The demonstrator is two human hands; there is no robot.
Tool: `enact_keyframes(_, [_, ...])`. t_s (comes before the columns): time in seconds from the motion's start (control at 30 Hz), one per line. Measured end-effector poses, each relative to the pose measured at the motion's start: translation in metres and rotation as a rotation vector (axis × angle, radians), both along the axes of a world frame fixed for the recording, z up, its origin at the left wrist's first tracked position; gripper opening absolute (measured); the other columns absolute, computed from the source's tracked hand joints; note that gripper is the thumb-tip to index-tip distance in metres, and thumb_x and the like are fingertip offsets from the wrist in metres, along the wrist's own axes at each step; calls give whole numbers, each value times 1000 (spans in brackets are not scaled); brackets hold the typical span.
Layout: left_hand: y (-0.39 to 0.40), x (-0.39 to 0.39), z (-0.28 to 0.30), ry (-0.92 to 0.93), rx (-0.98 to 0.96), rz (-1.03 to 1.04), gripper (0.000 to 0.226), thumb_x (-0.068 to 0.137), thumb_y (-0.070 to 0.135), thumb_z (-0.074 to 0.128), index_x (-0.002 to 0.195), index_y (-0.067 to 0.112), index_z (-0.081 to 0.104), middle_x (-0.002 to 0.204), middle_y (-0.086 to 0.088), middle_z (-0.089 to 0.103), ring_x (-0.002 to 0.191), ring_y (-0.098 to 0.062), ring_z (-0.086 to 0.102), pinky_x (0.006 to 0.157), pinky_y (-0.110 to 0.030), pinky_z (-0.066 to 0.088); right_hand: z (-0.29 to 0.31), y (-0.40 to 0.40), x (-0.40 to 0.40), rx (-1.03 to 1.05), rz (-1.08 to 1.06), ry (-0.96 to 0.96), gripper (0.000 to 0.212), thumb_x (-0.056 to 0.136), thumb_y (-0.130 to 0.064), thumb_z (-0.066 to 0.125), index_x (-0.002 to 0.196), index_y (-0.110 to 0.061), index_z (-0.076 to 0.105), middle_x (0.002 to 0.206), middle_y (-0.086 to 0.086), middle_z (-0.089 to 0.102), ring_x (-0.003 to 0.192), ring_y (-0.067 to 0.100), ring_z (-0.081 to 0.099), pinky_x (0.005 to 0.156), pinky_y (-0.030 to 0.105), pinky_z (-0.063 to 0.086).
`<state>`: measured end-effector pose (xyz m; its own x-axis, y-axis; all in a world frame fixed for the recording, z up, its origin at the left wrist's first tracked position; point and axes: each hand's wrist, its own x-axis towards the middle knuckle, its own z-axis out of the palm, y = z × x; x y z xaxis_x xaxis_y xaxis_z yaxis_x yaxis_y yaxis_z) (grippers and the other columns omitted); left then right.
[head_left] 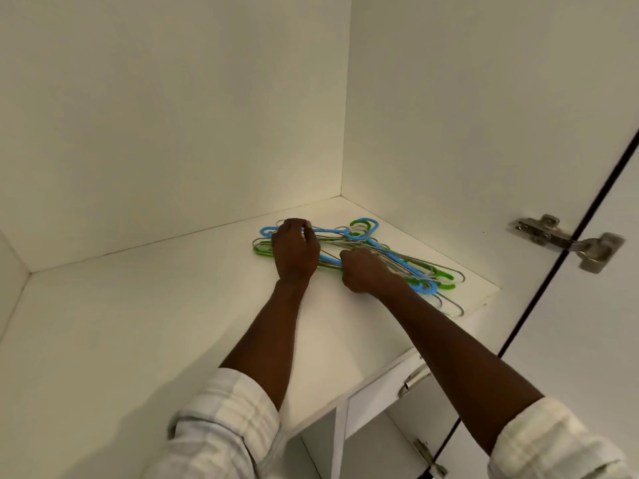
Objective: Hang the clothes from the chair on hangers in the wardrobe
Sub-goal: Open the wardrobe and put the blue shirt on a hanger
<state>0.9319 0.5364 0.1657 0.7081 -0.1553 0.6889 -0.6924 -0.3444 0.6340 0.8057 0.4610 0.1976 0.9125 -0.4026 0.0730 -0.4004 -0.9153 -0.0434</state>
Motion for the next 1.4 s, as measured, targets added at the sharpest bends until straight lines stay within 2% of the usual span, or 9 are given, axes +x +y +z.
enact_keyframes(0.13, [16, -22, -9, -173, 322, -170, 21, 87, 22, 57, 87, 9, 73, 85, -8, 71, 89, -29, 63, 85, -40, 46, -10, 5, -28, 7, 70, -88, 29, 91, -9, 47, 119, -4, 55, 119, 18, 56, 116, 34, 51, 95, 39, 40])
enact_keyframes(0.3, [52, -72, -11, -69, 509, -288, 35, 96, 34, 54, 67, 15, 60, 71, -2, 58, 76, -21, 54, 67, -31, 36, -12, 4, -76, 24, 181, -6, 33, 95, -21, 51, 127, -10, 51, 130, 12, 50, 125, 30, 44, 102, 40, 38])
enact_keyframes(0.4, [68, -109, -16, -151, 552, -237, 46, 93, 39, 46, 71, 7, 69, 73, -8, 64, 82, -26, 57, 73, -35, 41, -9, 5, -114, 123, 220, 148, 78, 88, -65, 53, 145, -14, 36, 152, 12, 31, 142, 33, 26, 116, 48, 24])
enact_keyframes(0.5, [86, -151, -15, -141, 565, -217, 51, 93, 43, 43, 75, 4, 72, 75, -10, 66, 84, -26, 57, 76, -38, 45, -14, 9, -155, -40, 293, 228, 101, 75, -61, 72, 151, -15, 23, 156, 14, 22, 144, 34, 19, 116, 51, 20])
enact_keyframes(0.6, [100, -189, -9, -174, 437, -124, 34, 93, 31, 54, 91, 5, 76, 101, -13, 71, 102, -30, 60, 91, -40, 46, -31, 21, -178, -288, 260, 7, 61, 87, -27, 68, 137, -11, 37, 139, 14, 43, 129, 32, 39, 104, 45, 36])
enact_keyframes(0.73, [116, -238, -17, -234, 336, 105, 25, 94, 19, 56, 103, 2, 72, 117, -16, 67, 112, -35, 58, 100, -47, 44, -34, 34, -206, -274, 237, -106, 31, 94, -10, 48, 124, -11, 52, 120, 10, 60, 113, 29, 55, 88, 39, 44])
enact_keyframes(0.83, [134, -269, -36, -348, 391, 155, 27, 92, 21, 51, 102, 5, 71, 119, -16, 65, 115, -35, 54, 100, -47, 43, -40, 43, -228, -236, 261, -83, 30, 98, -17, 45, 128, -14, 46, 104, 7, 66, 93, 27, 63, 70, 35, 40])
enact_keyframes(1.03, [152, -325, -70, -448, 427, 163, 22, 86, 15, 59, 103, 6, 71, 116, -17, 64, 113, -32, 50, 94, -47, 45, -59, 70, -270, -102, 262, -42, 35, 100, -21, 44, 135, -20, 43, 107, 12, 63, 97, 31, 62, 71, 37, 43])
enact_keyframes(1.4, [202, -455, -149, -187, 322, -36, 36, 76, 10, 63, 111, 11, 57, 120, -14, 55, 112, -32, 47, 92, -43, 35, -124, 120, -394, 455, -156, -162, 40, 96, -48, 52, 110, -13, 66, 110, 15, 67, 104, 36, 62, 77, 35, 46])
